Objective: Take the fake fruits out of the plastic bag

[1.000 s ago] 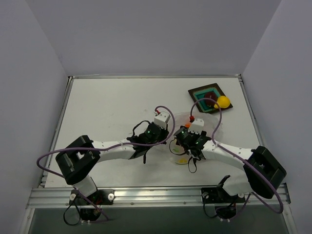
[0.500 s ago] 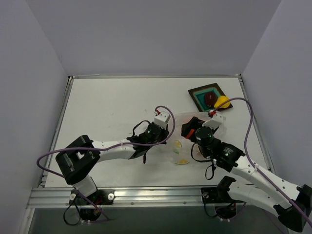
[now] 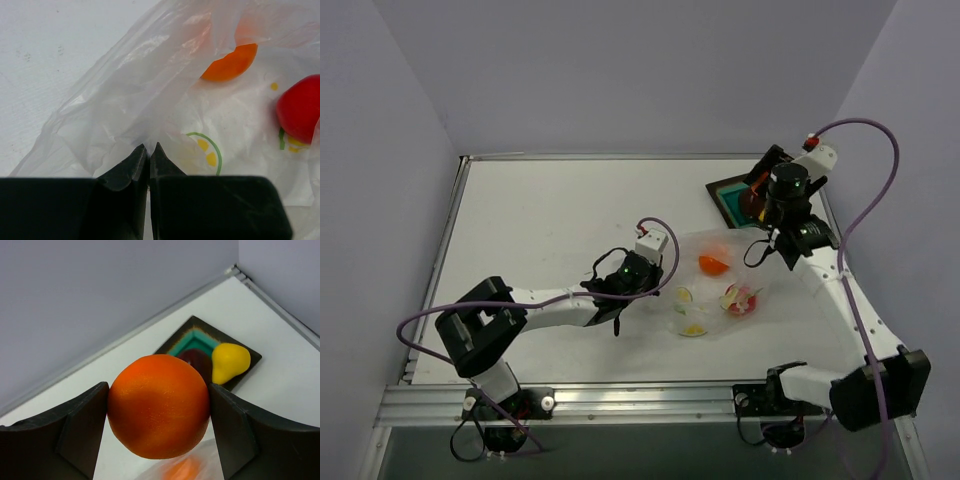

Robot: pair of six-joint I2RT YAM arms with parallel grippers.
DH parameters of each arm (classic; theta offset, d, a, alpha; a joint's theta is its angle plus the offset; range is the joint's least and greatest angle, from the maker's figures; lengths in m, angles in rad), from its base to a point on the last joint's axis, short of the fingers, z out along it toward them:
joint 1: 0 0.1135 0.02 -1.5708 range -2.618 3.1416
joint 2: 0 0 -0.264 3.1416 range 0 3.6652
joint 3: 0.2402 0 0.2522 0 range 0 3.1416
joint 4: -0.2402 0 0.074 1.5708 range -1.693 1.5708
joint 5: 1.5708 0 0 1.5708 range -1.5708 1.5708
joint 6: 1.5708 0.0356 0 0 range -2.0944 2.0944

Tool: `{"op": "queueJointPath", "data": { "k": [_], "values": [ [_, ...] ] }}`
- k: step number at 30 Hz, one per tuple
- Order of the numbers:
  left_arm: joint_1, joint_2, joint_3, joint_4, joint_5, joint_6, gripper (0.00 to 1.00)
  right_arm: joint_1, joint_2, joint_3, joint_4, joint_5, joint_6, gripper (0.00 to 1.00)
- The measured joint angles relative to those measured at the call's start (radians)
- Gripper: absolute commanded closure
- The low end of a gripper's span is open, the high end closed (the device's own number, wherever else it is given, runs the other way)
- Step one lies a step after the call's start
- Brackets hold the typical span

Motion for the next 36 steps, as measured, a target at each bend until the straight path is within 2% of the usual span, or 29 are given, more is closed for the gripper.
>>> {"op": "queueJointPath", "data": {
  "k": [9,15,25,31,36],
  "values": [
    [0.018,0.013,0.0,-0.01,-0.034,0.011,0.98,-0.119,0.419,0.033,0.065,-0.131,-0.052,0.6],
    [0.018,0.023,0.0,-0.011,-0.037,0.023,0.98,-0.141,0.562,0.051,0.13,-0.167,-0.053,0.59],
    [0.018,0.024,0.0,-0.006,-0.024,0.039,0.98,-0.141,0.708,0.076,0.193,-0.187,-0.053,0.56],
    [0.018,0.024,0.0,0.0,-0.011,0.049,0.98,-0.141,0.783,0.171,0.202,-0.21,-0.056,0.48],
    [0.018,0.031,0.0,0.003,-0.001,0.049,0.98,-0.14,0.812,0.207,0.211,-0.214,-0.059,0.23]
  ]
}}
